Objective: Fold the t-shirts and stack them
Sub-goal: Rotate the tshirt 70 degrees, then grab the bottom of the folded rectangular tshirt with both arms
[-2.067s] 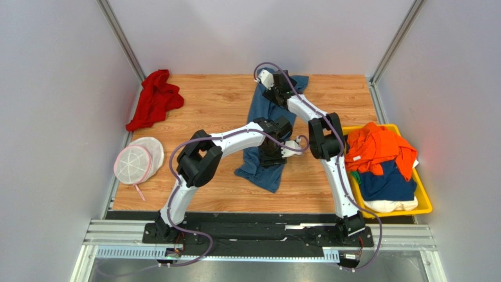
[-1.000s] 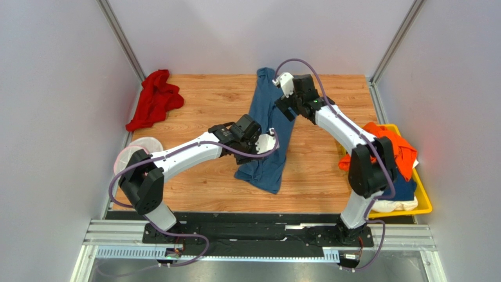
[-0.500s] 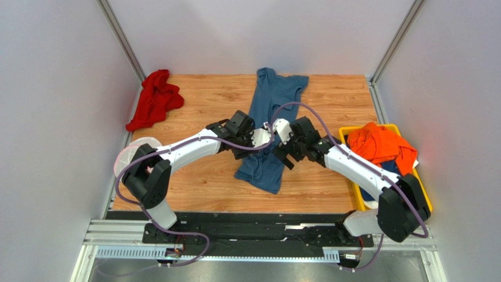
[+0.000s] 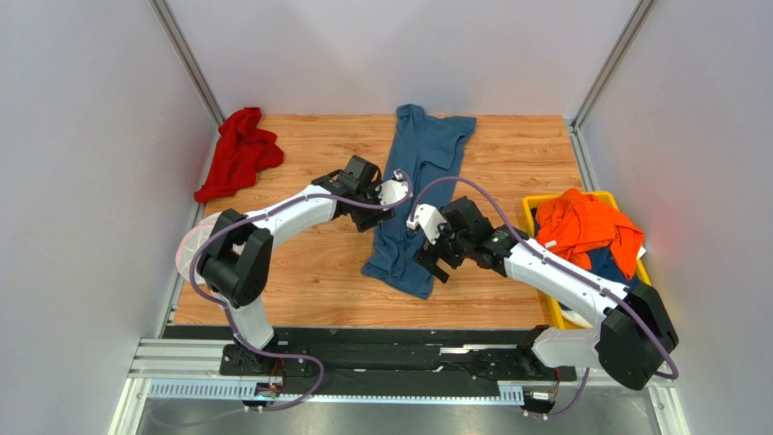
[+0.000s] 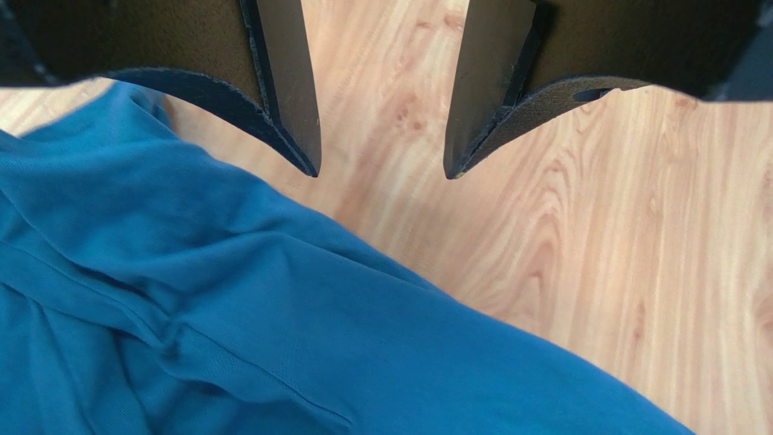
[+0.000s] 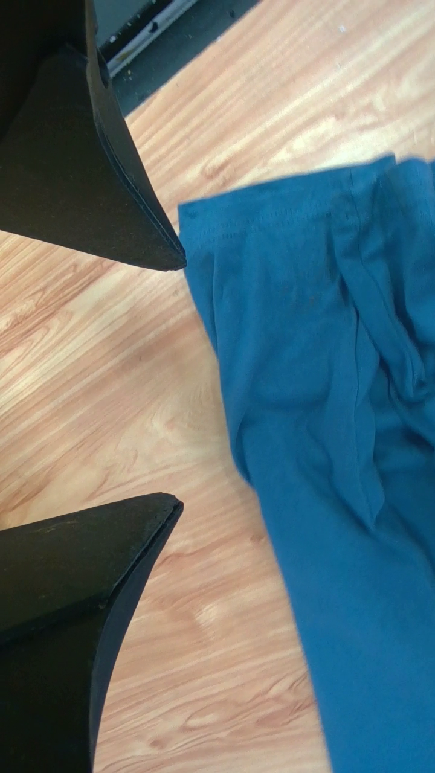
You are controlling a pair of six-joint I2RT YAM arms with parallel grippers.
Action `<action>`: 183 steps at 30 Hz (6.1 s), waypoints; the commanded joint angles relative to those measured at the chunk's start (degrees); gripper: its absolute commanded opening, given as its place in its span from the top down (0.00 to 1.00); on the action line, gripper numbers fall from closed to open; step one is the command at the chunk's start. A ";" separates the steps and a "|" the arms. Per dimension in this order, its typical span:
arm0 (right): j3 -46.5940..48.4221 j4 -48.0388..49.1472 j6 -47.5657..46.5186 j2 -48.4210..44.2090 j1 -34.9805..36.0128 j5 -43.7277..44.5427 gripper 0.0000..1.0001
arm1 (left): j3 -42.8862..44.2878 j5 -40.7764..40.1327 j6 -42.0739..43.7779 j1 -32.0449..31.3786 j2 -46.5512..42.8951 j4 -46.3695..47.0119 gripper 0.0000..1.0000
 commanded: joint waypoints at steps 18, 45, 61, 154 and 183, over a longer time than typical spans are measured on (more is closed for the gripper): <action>-0.55 7.37 -8.10 8.53 14.00 6.23 0.00 | 11.74 5.11 -0.71 0.27 10.38 -2.70 0.39; 2.44 6.14 -8.81 19.44 16.63 -4.22 0.08 | 7.53 -0.42 2.80 0.27 6.79 -4.11 0.41; 2.00 2.54 -8.46 18.65 20.42 -5.63 0.09 | 5.15 -1.40 3.24 0.35 2.13 -6.30 0.41; -5.29 0.16 -7.40 -5.61 18.73 0.61 0.15 | -25.43 1.15 -4.67 -16.52 -26.79 -7.27 0.38; -1.78 6.40 -10.65 9.42 24.02 0.09 0.19 | -27.63 10.12 1.22 -9.58 -19.59 -4.19 0.39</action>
